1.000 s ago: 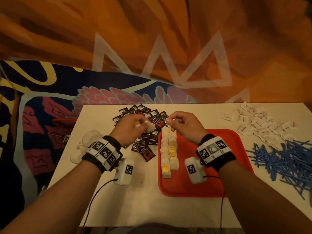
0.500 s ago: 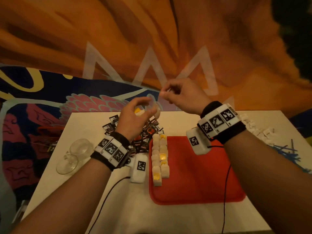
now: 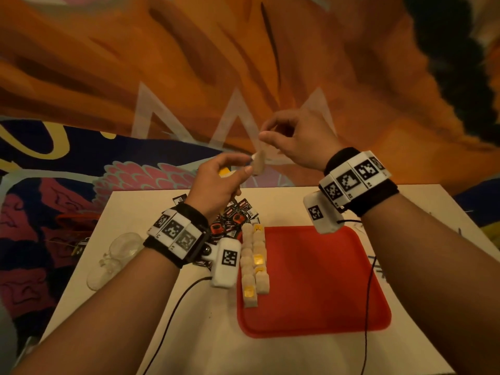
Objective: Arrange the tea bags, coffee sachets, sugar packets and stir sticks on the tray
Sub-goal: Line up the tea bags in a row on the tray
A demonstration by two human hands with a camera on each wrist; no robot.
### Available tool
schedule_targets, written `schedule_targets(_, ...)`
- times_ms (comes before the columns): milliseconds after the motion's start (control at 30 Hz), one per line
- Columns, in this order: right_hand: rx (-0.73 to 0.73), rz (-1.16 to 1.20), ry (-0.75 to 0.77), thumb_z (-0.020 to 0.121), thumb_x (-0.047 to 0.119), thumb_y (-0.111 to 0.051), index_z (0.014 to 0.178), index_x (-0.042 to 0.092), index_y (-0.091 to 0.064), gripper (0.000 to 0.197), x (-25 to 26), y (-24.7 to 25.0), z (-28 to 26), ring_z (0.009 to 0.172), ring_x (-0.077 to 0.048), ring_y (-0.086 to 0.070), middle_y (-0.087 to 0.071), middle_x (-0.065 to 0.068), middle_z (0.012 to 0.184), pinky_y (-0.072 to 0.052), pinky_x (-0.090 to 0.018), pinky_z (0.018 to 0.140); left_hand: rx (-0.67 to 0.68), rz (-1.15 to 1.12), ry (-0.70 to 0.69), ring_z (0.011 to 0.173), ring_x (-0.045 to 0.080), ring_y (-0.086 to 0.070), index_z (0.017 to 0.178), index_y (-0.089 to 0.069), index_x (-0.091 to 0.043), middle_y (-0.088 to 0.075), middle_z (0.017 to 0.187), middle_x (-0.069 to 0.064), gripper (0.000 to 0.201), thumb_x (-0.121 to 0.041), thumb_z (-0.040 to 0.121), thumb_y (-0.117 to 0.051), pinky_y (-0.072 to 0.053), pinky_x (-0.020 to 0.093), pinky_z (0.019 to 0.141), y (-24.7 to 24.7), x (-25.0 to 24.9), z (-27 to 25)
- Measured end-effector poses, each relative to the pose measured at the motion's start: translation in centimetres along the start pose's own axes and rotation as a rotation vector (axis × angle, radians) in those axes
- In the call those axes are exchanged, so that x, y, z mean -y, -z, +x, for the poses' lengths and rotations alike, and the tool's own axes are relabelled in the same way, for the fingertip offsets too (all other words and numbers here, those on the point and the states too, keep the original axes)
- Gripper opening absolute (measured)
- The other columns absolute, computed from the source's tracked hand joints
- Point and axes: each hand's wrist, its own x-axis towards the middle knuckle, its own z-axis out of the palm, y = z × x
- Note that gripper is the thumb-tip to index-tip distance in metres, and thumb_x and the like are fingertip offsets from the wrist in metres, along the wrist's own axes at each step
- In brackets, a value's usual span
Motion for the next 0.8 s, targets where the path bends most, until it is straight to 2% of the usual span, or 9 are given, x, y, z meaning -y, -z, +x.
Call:
schedule_targets(67,0.005,0.001,0.012,0.092,0.032,-0.065,0.091,0.029,-0.068,0.005,0.1,-0.1,-0.1,0.073,-0.006,-0.060,-0.068,0.008,0.084,-0.054,-0.031,0.073,-0.021,0.047,-0.037,0.060,0.002,-0.056,0.125,-0.063,-0.025,-0.062,0.122,-0.009,0.037,-0.021,0.090,-0.073,-0.048,0.020,0.054,0.1,-0.4,0.3)
schedule_targets(133,0.006,-0.003,0.025,0.092,0.032,-0.065,0.092,0.028,-0.069,0.005,0.3,-0.1,-0.2,0.075,-0.007,-0.060,-0.067,0.008,0.084,-0.053,-0.031,0.074,0.011,0.131,-0.075,0.067,-0.006,-0.061,0.131,-0.060,-0.025,-0.060,0.124,-0.011,0.044,-0.022,0.089,-0.073,-0.052,0.017,0.058,0.0,-0.9,0.6)
schedule_targets(167,0.004,0.003,0.030,0.092,0.032,-0.065,0.092,0.028,-0.068,0.005,0.4,-0.2,-0.1,0.075,-0.008,-0.060,-0.066,0.007,0.084,-0.053,-0.032,0.074,0.036,0.172,-0.082,0.066,-0.006,-0.061,0.129,-0.062,-0.023,-0.064,0.119,-0.008,0.041,-0.022,0.090,-0.073,-0.052,0.018,0.059,-0.1,-1.0,0.7)
schedule_targets(267,-0.018,0.027,0.028,0.092,0.032,-0.065,0.088,0.033,-0.066,0.004,0.5,-0.3,-0.1,0.078,-0.013,-0.062,-0.066,0.007,0.084,-0.053,-0.033,0.074,0.066,0.202,-0.070,0.057,0.011,-0.057,0.104,-0.071,-0.015,-0.070,0.086,0.003,0.015,-0.024,0.092,-0.071,-0.047,0.033,0.059,-0.5,-1.0,0.6)
schedule_targets(433,-0.046,-0.064,0.044,0.093,0.034,-0.064,0.093,0.028,-0.069,0.008,-0.9,-0.1,-0.1,0.072,0.000,-0.054,-0.066,0.007,0.084,-0.041,-0.014,0.066,0.083,0.053,0.018,0.053,0.008,-0.052,0.094,-0.071,-0.017,-0.065,0.073,0.001,0.004,-0.016,0.094,-0.068,-0.042,0.026,0.053,-0.5,-0.6,-0.4)
schedule_targets(467,-0.039,-0.107,0.057,0.093,0.034,-0.063,0.094,0.026,-0.070,0.011,-1.2,0.0,-0.1,0.073,-0.001,-0.053,-0.066,0.007,0.085,-0.040,-0.014,0.067,0.092,0.029,0.040,0.053,0.008,-0.052,0.094,-0.071,-0.018,-0.067,0.075,0.003,0.005,-0.016,0.094,-0.067,-0.042,0.025,0.052,-0.4,-0.6,-0.6)
schedule_targets(600,0.038,-0.293,0.066,0.095,0.040,-0.056,0.094,0.031,-0.065,0.012,-2.9,-1.0,-0.3,0.090,-0.016,-0.051,-0.062,0.007,0.090,-0.041,-0.035,0.081,0.160,-0.019,0.119,0.053,0.007,-0.053,0.099,-0.071,-0.016,-0.070,0.084,0.012,0.007,-0.018,0.095,-0.066,-0.043,0.017,0.049,0.3,-0.8,-1.1)
schedule_targets(667,0.044,-0.301,0.055,0.097,0.036,-0.054,0.095,0.028,-0.065,0.013,-3.6,-2.3,-0.9,0.090,-0.015,-0.048,-0.059,0.009,0.089,-0.040,-0.036,0.085,0.157,-0.075,0.133,0.051,0.006,-0.051,0.098,-0.071,-0.014,-0.067,0.080,0.009,0.007,-0.017,0.095,-0.065,-0.043,0.015,0.047,0.4,-1.2,-1.2)
schedule_targets(800,0.007,-0.071,0.015,0.098,0.019,-0.056,0.098,0.010,-0.070,0.016,-3.6,-6.6,-3.8,0.077,-0.010,-0.045,-0.057,0.008,0.084,-0.030,-0.010,0.070,0.070,-0.284,0.133,0.046,0.004,-0.044,0.097,-0.068,-0.011,-0.059,0.070,0.003,0.008,-0.012,0.096,-0.060,-0.033,0.013,0.038,0.4,-1.9,-0.8)
